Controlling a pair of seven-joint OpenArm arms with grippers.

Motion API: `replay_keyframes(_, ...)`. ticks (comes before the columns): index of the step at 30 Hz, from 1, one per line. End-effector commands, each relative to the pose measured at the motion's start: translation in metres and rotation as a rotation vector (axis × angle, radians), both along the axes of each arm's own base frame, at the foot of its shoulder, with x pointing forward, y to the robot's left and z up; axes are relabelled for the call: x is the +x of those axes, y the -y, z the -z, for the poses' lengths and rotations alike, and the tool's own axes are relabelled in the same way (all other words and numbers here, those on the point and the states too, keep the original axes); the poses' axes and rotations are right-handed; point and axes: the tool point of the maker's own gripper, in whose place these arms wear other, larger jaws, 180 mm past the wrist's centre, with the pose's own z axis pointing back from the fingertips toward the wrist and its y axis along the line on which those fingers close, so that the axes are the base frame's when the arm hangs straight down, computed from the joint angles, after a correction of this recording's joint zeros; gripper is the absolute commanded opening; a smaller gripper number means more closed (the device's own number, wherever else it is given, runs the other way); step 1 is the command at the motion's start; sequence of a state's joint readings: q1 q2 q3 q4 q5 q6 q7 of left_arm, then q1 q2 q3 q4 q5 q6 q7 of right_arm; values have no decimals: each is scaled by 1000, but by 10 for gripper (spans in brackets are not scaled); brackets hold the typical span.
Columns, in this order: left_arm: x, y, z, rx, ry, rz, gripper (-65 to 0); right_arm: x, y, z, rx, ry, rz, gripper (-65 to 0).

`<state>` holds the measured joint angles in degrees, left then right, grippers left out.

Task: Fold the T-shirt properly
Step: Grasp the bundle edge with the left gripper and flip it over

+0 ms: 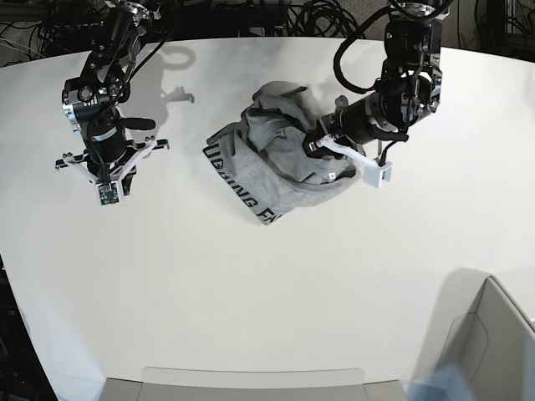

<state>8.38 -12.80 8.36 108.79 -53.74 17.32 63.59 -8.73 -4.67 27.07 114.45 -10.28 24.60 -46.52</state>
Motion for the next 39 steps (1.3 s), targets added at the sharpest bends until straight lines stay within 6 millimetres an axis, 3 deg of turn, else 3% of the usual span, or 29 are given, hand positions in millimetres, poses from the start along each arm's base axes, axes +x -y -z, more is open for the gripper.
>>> replay_keyframes(1, -2, -6, 14, 14, -49, -10, -650, 8, -7, -14, 10, 57, -22, -628)
replay_keyframes(4, -10, -13, 40, 29, -132, -23, -650, 8, -11, -13, 8, 53, -37, -628)
replay_keyframes(8, -14, -26, 44, 54, -150, -33, -560, 9, -11, -13, 9, 54, -37, -628)
replay_keyframes(13, -8, -16, 19, 41, -76, 4, -421, 10, -12, -14, 12, 58, -36, -627)
replay_keyframes(16, -13, -5, 0, 14, -62, 63, -372, 10, -12, -14, 11, 58, -36, -626)
replay_keyframes(18, -16, 0, -9, 2, -58, 93, -369, 10, -12, -14, 11, 58, -36, -619)
replay_keyframes(21, -18, 0, -12, 4, -61, 108, -369, 10, -11, -14, 9, 57, -37, -557)
replay_keyframes(25, -6, -28, -17, 17, -38, 12, -371, 10, -11, -16, 7, 65, -38, -465)
replay_keyframes(29, 8, -79, -25, 38, -8, -153, -420, 11, -10, -19, 5, 72, -38, -462)
replay_keyframes(32, 10, -93, -30, 38, 6, -191, -459, 11, -11, -19, 6, 73, -39, -467)
replay_keyframes(34, 5, -78, -34, -2, 10, -153, -510, 15, -12, -24, 3, 87, -48, -506)
replay_keyframes(38, -18, -1, -37, -131, -27, 73, -640, 24, -20, -32, -17, 104, -117, -650)
replay_keyframes(39, -23, 15, -36, -139, -35, 123, -650, 26, -22, -33, -19, 104, -130, -650)
